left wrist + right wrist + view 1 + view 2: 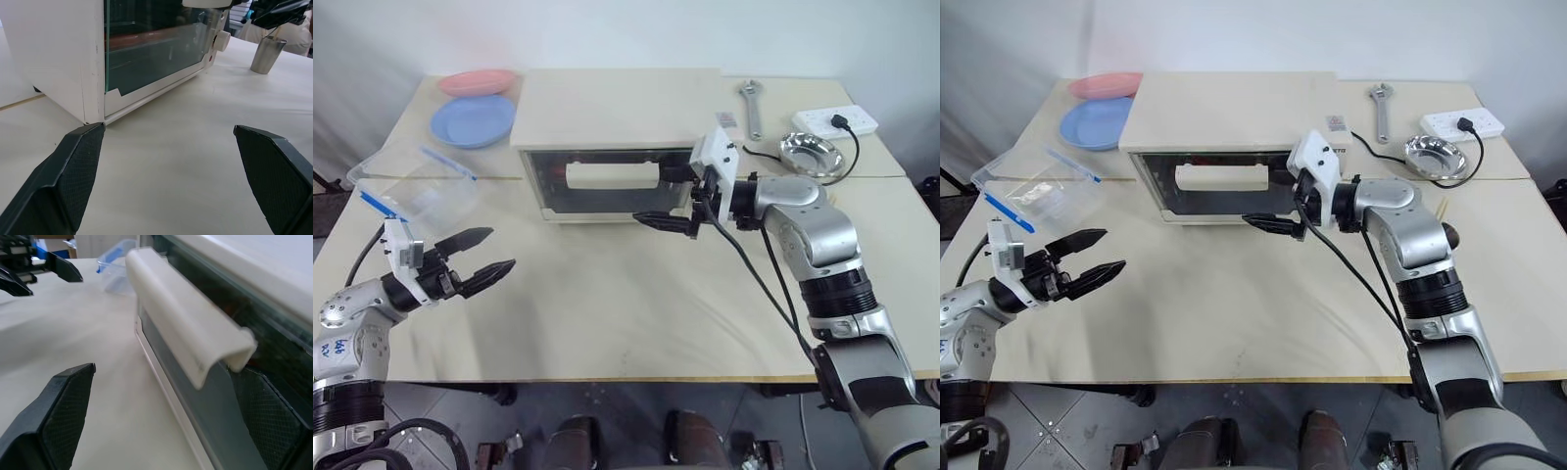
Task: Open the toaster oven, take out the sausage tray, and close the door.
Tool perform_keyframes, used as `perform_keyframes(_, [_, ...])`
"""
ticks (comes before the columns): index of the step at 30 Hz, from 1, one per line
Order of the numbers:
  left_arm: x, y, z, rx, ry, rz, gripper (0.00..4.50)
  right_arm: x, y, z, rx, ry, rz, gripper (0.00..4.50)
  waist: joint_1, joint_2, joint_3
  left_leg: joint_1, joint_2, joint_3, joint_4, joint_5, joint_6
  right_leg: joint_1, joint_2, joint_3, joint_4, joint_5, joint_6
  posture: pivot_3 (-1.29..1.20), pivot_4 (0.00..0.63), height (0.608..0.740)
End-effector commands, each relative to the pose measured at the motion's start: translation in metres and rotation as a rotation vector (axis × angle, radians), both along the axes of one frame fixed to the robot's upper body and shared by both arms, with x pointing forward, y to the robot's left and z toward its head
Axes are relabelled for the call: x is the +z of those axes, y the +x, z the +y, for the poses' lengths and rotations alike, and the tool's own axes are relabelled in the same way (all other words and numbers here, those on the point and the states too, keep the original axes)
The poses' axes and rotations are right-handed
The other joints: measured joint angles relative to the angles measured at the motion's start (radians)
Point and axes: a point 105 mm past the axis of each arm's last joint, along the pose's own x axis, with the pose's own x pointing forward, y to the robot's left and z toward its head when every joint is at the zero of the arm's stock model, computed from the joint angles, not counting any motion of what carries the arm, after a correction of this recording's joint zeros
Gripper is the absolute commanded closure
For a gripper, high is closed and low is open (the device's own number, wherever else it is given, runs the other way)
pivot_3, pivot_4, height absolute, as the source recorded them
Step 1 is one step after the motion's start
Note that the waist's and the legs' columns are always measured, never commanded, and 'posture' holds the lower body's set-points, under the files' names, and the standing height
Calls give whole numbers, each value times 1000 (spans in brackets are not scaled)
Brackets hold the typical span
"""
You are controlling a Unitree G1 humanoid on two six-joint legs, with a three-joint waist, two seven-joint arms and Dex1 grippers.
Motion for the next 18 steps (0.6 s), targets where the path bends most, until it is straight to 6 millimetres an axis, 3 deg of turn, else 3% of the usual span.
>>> perform_keyframes(1, [11,-3,3,22,6,-63,22,13,-27,13,149,-8,-62,0,-2,0,0,0,0,0,0,0,0,0,0,0,0,0,0,0,150,740])
perform_keyframes(5, [15,0,4,32,0,-73,22,7,-38,13,188,-35,-42,0,-7,0,0,0,0,1,-1,0,0,-1,0,0,0,0,0,0,150,740])
perform_keyframes(8, [22,3,8,47,-9,-81,22,-14,-57,9,255,-110,-7,0,-1,0,0,0,1,1,-1,-1,-1,-1,0,0,0,0,0,0,150,740])
perform_keyframes(12, [29,9,12,55,0,-69,22,-35,-63,6,248,-144,17,0,-5,0,0,1,0,4,0,-4,0,-1,0,-1,-1,0,0,0,150,740])
perform_keyframes(16, [40,13,12,13,-6,-70,22,-41,-65,6,240,-139,34,0,-11,0,0,2,2,6,2,-4,0,-1,0,-1,0,0,0,0,150,740])
perform_keyframes(18, [53,11,9,-68,-39,-90,420,-45,-66,8,230,-136,37,0,-11,-1,0,2,2,7,3,-4,0,-1,0,0,1,0,0,0,150,740])
